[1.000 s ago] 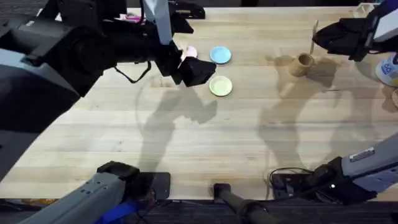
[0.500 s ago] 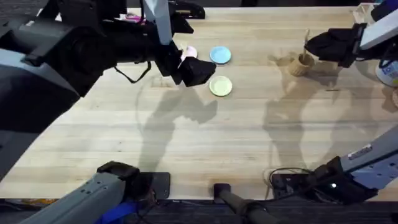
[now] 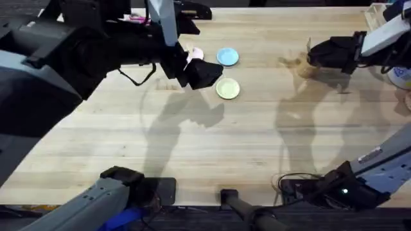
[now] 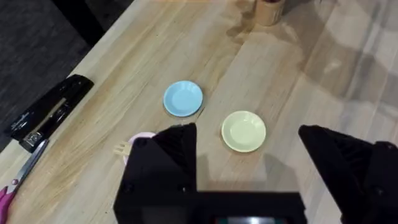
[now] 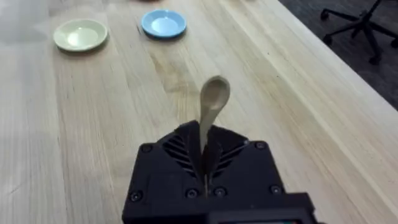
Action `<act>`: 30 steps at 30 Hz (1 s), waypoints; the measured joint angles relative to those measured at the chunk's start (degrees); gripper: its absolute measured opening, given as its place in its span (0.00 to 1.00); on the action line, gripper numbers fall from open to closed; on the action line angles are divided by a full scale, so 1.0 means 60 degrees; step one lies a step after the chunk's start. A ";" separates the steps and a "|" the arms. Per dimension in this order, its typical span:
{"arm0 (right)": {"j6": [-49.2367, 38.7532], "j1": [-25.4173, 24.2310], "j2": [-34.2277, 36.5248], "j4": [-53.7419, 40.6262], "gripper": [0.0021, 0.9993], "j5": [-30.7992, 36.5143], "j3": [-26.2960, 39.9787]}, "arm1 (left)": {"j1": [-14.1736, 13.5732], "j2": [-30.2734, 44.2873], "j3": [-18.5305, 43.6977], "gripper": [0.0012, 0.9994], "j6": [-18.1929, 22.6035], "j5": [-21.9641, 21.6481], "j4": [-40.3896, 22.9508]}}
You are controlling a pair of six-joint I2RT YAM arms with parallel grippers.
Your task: Pick up a utensil and set it on the pink plate, then put the other utensil in the container.
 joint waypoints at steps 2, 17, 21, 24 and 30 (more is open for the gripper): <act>0.0000 0.0005 0.0037 0.0017 0.03 0.0011 -0.0001 | 0.0000 0.0000 0.0000 0.99 0.0000 0.0000 0.0000; -0.0005 0.0005 0.0050 0.0009 0.50 0.0040 -0.0004 | 0.0000 0.0000 0.0000 0.99 0.0000 0.0000 0.0000; -0.0021 0.0005 0.0050 -0.0009 0.97 0.0047 -0.0004 | 0.0000 0.0000 0.0000 1.00 0.0000 0.0000 0.0003; 0.0000 0.0005 0.0054 -0.0017 1.00 0.0043 -0.0004 | 0.0000 0.0000 0.0000 1.00 0.0000 -0.0004 0.0000; 0.0000 0.0034 0.0050 -0.0089 1.00 0.0040 -0.0004 | 0.0000 0.0000 0.0000 0.99 0.0000 0.0000 0.0000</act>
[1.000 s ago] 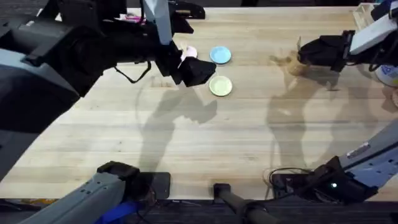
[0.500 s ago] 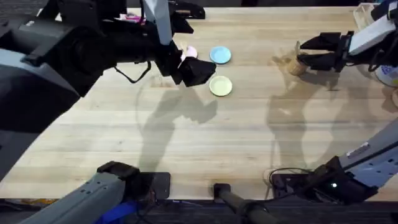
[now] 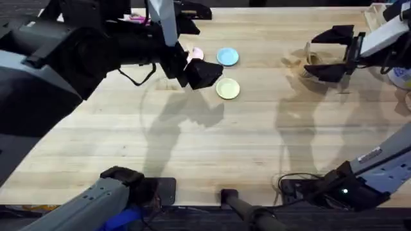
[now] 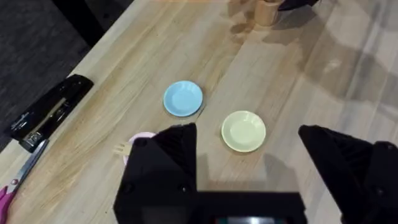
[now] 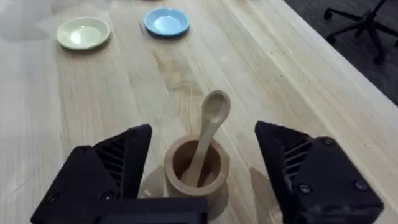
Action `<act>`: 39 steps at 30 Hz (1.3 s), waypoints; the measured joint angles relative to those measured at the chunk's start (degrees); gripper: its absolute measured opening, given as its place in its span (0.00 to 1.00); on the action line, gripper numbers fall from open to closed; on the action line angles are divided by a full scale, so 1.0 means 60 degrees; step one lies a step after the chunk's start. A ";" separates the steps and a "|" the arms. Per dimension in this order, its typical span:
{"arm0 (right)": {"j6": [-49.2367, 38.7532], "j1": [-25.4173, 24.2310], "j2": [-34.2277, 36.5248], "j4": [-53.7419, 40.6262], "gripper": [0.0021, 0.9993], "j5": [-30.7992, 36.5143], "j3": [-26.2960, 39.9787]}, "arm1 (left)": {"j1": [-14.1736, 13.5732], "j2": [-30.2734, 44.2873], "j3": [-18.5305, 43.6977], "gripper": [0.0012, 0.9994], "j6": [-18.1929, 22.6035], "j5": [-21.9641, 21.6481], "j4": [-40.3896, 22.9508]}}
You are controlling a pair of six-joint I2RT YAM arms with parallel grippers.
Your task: Pick up a utensil and set it on the pink plate, then put the other utensil in the container.
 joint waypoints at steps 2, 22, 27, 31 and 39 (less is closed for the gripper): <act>0.0000 0.0033 -0.0009 -0.0114 1.00 0.0000 0.0000 | 0.0000 0.0000 0.0000 0.99 0.0000 0.0000 0.0002; 0.2503 0.0417 -0.3671 -0.1148 1.00 0.0053 -0.0018 | 0.0000 0.0000 0.0000 0.99 0.0000 0.0000 0.0000; 0.4762 0.0712 -0.4554 -0.1137 1.00 0.0681 -0.0018 | 0.0000 0.0000 0.0000 0.99 0.0000 0.0000 0.0003; 0.6697 0.1073 -0.5275 -0.1133 1.00 0.1364 -0.0018 | 0.0000 0.0000 0.0000 0.99 0.0001 0.0000 0.0000; 1.0487 0.1808 -0.6657 -0.1148 1.00 0.3285 -0.0018 | 0.0000 0.0000 0.0000 0.99 0.0000 0.0000 0.0000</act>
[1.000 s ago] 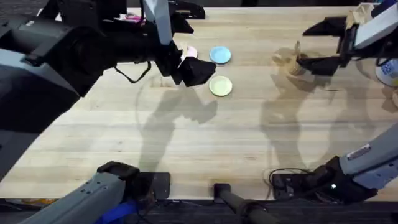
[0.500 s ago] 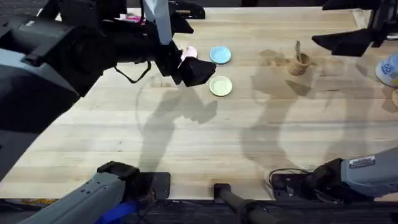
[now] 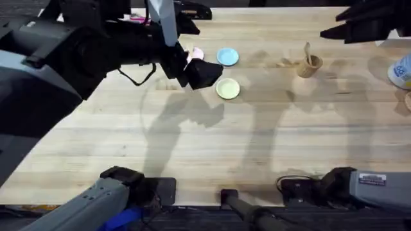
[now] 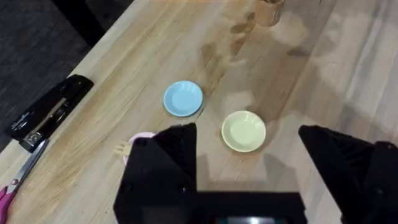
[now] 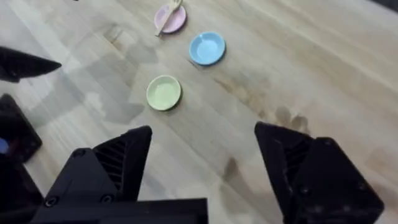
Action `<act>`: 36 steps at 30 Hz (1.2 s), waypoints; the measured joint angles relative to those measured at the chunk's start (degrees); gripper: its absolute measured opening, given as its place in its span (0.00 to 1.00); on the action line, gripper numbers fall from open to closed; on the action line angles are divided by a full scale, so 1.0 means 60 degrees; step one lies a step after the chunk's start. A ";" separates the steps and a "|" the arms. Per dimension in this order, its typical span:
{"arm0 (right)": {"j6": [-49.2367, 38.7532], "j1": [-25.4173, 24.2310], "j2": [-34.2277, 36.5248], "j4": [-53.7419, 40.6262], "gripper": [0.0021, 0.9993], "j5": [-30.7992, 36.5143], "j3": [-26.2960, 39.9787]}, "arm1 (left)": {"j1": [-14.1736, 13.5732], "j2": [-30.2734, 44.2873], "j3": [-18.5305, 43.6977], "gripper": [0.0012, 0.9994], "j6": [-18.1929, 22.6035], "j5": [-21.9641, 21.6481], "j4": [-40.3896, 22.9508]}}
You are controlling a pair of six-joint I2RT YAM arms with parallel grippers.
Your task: Pick up a utensil and set it on the pink plate, then put the other utensil in the container.
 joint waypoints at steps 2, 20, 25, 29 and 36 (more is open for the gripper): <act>0.0803 0.0197 -0.0261 -0.0004 1.00 0.0433 0.0000 | 0.0000 0.0000 0.0000 0.99 0.0000 0.0000 0.0001; 0.6708 0.1807 -0.2842 0.1137 1.00 0.5093 -0.1770 | 0.0000 0.0000 0.0000 0.99 0.0000 0.0000 0.0000; 0.7243 0.1999 -0.3729 0.1490 1.00 0.5607 -0.2772 | 0.0000 0.0000 0.0000 0.99 0.0000 0.0000 0.0004; 0.7386 0.2335 -0.4047 0.1546 1.00 0.5770 -0.3098 | 0.0000 0.0000 0.0000 0.99 0.0000 0.0000 0.0001; 0.7393 0.2709 -0.4057 0.1668 1.00 0.6465 -0.3115 | 0.0000 0.0000 0.0000 0.99 0.0000 0.0000 0.0000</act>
